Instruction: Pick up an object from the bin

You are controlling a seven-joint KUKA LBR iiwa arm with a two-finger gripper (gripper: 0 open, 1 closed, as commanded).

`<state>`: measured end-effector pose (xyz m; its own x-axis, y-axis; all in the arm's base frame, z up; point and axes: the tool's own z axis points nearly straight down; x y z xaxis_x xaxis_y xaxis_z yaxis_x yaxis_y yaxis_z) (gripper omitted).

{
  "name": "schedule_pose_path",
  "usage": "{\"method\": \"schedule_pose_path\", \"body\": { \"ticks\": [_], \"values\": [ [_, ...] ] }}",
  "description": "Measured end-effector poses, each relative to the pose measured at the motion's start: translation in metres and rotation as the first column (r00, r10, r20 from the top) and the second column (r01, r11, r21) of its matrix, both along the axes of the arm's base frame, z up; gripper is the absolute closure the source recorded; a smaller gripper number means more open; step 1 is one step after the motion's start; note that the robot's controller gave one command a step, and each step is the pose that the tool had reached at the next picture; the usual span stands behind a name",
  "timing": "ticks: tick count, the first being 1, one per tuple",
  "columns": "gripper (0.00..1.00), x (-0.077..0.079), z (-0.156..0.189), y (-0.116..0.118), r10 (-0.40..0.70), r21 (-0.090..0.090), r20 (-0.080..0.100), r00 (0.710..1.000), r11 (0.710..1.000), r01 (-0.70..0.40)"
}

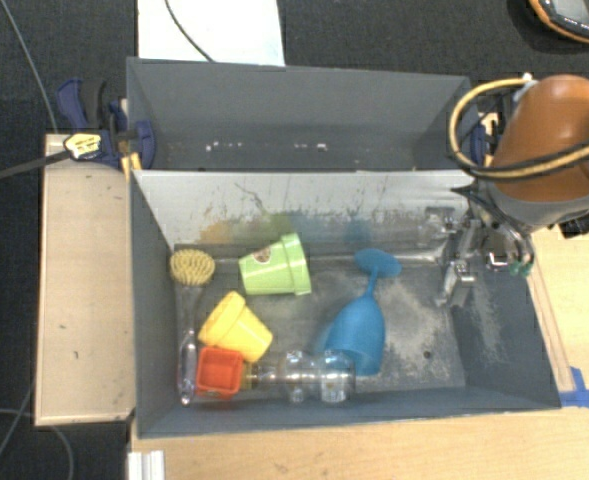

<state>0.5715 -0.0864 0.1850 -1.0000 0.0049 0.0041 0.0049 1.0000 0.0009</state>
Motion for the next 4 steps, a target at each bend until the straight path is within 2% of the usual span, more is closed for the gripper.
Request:
{"method": "schedule_pose_path", "body": {
  "ticks": [1,2,3,4],
  "values": [
    [0.0,0.002,0.004,0.0,0.004,-0.001,0.008,1.0,1.0,-0.004],
    [0.0,-0.076,-0.025,-0.023,0.253,-0.001,0.005,0.968,0.968,-0.253],
    [0.0,-0.055,-0.027,0.066,0.48,-0.003,0.015,0.877,0.877,-0.48],
    [0.0,-0.069,-0.043,0.105,0.623,-0.001,0.007,0.782,0.782,-0.623]
  ]
}}
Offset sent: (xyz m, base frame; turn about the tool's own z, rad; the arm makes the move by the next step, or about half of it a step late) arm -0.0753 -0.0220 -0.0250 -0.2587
